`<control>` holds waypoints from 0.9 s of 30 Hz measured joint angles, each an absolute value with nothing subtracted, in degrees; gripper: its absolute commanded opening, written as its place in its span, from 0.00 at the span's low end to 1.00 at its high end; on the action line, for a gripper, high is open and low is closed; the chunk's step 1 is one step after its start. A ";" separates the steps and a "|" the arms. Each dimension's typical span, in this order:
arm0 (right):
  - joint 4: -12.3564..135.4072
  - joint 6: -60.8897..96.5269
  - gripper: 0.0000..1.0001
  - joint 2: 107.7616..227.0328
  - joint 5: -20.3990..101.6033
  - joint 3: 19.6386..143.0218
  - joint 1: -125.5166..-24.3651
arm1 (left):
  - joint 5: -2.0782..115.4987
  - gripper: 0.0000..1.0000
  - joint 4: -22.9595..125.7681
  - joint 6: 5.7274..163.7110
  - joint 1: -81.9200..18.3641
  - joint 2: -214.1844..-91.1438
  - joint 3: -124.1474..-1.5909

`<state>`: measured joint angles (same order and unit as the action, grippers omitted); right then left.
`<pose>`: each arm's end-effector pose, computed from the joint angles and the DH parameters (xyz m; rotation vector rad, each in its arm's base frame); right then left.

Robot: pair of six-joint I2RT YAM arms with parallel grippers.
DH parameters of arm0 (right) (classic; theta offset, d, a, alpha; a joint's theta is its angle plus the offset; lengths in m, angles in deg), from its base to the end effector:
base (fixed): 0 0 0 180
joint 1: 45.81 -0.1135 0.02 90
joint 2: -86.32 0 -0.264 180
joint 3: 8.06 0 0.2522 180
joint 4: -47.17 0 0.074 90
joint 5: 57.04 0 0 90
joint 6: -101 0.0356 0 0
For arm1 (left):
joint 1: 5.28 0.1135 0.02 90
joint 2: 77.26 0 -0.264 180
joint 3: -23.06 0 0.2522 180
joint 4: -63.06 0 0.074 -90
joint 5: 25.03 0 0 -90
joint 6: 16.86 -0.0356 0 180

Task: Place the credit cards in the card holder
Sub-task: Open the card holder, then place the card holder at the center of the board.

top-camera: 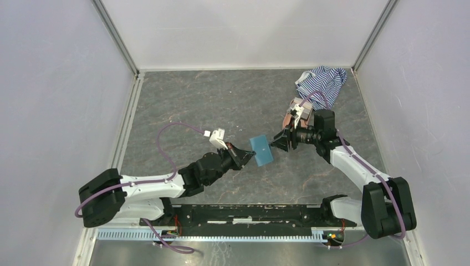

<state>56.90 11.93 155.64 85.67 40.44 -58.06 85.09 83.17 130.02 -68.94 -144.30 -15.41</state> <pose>0.2332 0.0796 0.2223 -0.7493 1.9066 1.0993 0.1196 -0.2139 0.2202 -0.1738 1.8709 -1.2273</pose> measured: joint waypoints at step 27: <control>53.92 13.94 0.00 153.82 89.32 37.62 -56.60 | 83.80 0.74 85.09 130.87 -64.15 -151.36 -15.39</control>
